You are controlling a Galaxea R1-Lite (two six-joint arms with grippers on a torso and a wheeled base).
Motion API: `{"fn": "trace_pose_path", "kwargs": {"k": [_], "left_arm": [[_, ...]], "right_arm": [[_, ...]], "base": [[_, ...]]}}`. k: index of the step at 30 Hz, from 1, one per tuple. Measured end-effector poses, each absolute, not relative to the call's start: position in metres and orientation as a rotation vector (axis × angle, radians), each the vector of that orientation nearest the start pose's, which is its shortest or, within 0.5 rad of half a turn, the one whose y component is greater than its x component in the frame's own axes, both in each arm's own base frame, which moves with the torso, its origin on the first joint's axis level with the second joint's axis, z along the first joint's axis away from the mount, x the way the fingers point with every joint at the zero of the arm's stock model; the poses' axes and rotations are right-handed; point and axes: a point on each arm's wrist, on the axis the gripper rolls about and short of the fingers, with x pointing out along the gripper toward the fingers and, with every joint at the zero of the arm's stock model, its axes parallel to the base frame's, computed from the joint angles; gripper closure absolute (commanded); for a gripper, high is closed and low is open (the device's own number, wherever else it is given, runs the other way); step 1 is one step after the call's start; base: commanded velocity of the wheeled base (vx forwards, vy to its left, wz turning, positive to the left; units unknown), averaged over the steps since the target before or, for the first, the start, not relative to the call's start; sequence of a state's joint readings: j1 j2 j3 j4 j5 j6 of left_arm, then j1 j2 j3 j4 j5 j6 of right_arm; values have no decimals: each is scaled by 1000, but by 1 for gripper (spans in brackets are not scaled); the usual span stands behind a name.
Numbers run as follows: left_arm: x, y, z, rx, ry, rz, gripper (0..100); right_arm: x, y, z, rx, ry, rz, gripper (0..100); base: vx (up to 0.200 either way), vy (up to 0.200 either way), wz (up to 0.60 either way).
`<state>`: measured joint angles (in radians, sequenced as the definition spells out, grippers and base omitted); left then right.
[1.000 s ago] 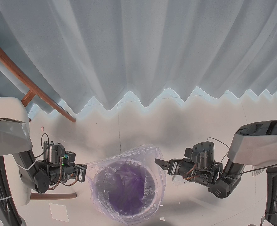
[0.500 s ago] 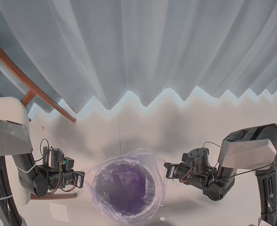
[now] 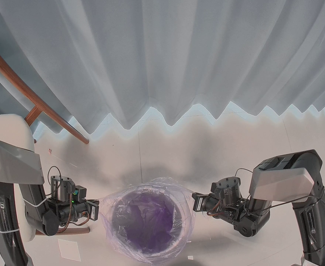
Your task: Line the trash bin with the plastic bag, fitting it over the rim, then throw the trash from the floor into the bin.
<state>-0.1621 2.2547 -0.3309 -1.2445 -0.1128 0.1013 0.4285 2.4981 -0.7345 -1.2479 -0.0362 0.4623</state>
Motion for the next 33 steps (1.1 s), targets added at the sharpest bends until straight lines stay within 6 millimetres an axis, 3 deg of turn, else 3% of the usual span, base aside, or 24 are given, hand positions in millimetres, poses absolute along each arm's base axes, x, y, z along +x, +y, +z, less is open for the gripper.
{"fn": "trace_pose_path", "kwargs": {"k": [11, 26, 33], "left_arm": [[259, -45, -18, 108, 607, -305, 0], [234, -40, 32, 99, 433, -293, 0], [203, -60, 54, 23, 416, -399, 0]], "right_arm": [[331, 151, -48, 360, 549, 258, 0], [318, 147, -29, 372, 518, 271, 0], [314, 146, -22, 374, 512, 274, 0]], "base": [[0, 0, 0], [0, 0, 0], [0, 0, 0]]}}
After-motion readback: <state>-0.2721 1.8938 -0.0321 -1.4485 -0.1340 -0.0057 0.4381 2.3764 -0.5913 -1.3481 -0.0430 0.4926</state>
